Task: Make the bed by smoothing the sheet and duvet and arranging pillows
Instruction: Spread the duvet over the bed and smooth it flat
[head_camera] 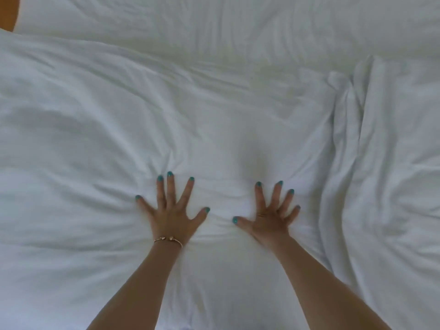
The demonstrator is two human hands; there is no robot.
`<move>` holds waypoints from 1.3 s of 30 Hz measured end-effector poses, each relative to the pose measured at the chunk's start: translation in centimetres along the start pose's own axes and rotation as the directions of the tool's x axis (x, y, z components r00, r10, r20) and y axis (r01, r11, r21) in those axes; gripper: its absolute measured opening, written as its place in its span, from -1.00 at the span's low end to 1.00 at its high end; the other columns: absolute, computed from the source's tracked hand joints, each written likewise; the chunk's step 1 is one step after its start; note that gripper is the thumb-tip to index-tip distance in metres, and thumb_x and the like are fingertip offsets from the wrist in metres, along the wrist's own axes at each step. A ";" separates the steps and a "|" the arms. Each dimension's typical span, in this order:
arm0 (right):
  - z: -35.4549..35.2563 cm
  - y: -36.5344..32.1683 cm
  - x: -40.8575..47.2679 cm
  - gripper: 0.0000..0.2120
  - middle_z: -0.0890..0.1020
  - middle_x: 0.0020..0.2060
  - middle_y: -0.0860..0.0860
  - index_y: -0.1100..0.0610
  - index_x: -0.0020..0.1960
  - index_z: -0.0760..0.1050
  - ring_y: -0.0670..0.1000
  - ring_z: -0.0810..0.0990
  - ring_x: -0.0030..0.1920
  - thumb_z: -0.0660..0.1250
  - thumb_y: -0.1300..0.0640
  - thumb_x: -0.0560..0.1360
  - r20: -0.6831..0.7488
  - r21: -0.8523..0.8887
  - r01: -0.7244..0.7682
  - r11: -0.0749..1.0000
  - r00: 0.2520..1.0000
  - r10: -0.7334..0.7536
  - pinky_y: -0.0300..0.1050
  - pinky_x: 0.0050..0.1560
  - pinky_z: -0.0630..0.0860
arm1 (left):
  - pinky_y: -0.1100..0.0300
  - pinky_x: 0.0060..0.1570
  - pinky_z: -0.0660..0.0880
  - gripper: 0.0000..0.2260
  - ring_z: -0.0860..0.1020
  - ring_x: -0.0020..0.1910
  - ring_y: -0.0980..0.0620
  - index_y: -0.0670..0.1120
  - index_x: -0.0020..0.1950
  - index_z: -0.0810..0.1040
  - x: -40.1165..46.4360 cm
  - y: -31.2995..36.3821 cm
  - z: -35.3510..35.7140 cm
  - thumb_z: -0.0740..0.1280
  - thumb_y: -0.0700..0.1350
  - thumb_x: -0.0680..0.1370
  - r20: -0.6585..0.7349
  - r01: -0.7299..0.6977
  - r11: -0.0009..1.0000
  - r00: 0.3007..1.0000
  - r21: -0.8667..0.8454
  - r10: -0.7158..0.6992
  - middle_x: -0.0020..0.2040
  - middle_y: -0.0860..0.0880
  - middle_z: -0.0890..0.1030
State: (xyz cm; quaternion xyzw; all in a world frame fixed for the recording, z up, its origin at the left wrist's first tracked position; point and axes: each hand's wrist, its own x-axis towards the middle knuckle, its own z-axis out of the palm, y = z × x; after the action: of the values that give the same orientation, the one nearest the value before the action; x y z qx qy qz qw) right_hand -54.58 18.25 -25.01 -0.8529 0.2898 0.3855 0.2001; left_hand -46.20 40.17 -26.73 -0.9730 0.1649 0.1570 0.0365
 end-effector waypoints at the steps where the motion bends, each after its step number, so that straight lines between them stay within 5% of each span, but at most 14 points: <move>1: 0.0 0.0 0.2 0.07 -0.76 0.20 0.00 -0.33 0.19 -0.71 0.20 -0.77 0.19 0.13 -0.60 0.23 0.018 -0.012 0.005 1.000 1.000 -0.005 0.28 0.15 -0.64 | -0.52 0.26 -0.13 -0.26 -0.07 0.56 -0.17 0.20 0.55 0.00 0.0 0.0 0.5 -0.01 0.46 0.43 -0.006 -0.013 1.000 1.000 -0.009 0.013 0.59 -0.12 -0.05; 11: -0.1 0.4 0.8 0.05 -0.75 0.23 0.03 -0.34 0.17 -0.74 0.21 -0.79 0.18 0.08 -0.62 0.21 0.109 0.007 0.044 0.999 0.993 -0.045 0.22 0.01 -0.75 | -0.59 0.20 -0.02 -0.26 -0.03 0.54 -0.28 0.11 0.55 0.04 1.1 0.5 1.9 -0.23 0.46 0.46 0.031 -0.001 1.000 1.000 -0.029 0.002 0.57 -0.21 -0.02; 16: 0.2 0.4 1.1 0.03 -0.76 0.20 0.02 -0.32 0.20 -0.72 0.21 -0.82 0.12 0.05 -0.62 0.23 0.079 -0.022 0.050 0.998 0.996 -0.048 0.21 -0.01 -0.76 | -0.58 0.23 -0.05 -0.26 -0.05 0.55 -0.26 0.10 0.55 0.02 1.7 0.9 2.3 -0.03 0.43 0.45 -0.016 0.012 1.000 1.000 0.016 -0.012 0.57 -0.22 -0.01; 24: 0.6 0.1 0.9 0.03 -0.75 0.20 0.02 -0.29 0.21 -0.72 0.21 -0.80 0.14 0.04 -0.61 0.25 0.042 -0.044 0.043 0.998 0.998 -0.041 0.17 -0.01 -0.77 | -0.54 0.26 -0.07 -0.23 -0.13 0.56 -0.20 0.18 0.56 -0.16 1.3 0.8 2.1 -0.06 0.47 0.44 -0.026 0.010 0.999 1.000 0.052 -0.009 0.58 -0.16 -0.16; 30: 0.6 -0.4 1.4 0.03 -0.77 0.16 0.00 -0.26 0.18 -0.75 0.22 -0.78 0.16 0.00 -0.62 0.21 0.013 -0.079 -0.033 0.996 0.999 0.034 0.32 0.19 -0.59 | -0.53 0.27 -0.15 -0.25 -0.23 0.55 -0.17 0.22 0.53 -0.25 2.4 1.0 1.7 -0.12 0.49 0.44 0.053 0.002 1.000 0.999 -0.009 -0.001 0.57 -0.11 -0.28; 36: 1.5 -1.6 0.6 0.01 -0.58 0.40 0.07 -0.22 0.21 -0.73 0.26 -0.50 0.44 0.04 -0.57 0.31 -0.125 -0.099 -0.223 0.970 0.970 0.210 0.37 0.40 -0.32 | -0.41 0.29 -0.40 -0.31 -0.46 0.47 -0.11 0.25 0.48 -0.39 2.7 -0.7 0.2 -0.15 0.44 0.47 0.119 -0.187 0.972 0.972 -0.141 0.204 0.49 -0.07 -0.49; 39: 2.6 -3.5 -2.2 -0.07 -0.37 0.52 0.05 -0.22 0.42 -0.56 0.22 -0.28 0.53 -0.10 -0.57 0.33 -0.282 -0.011 -0.268 0.963 0.925 0.254 0.33 0.46 -0.14 | -0.12 0.47 -0.29 -0.34 -0.07 0.57 -0.04 0.19 0.56 0.04 2.5 -7.5 -0.2 0.08 0.37 0.50 -0.102 -0.451 0.881 0.892 -0.140 0.440 0.60 -0.06 -0.06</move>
State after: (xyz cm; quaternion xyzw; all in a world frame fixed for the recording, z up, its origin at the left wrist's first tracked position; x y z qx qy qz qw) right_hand -54.85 23.06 -24.52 -0.8570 0.4162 0.2922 0.0834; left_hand -41.41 46.48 -27.20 -0.9134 0.3722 0.1414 -0.0844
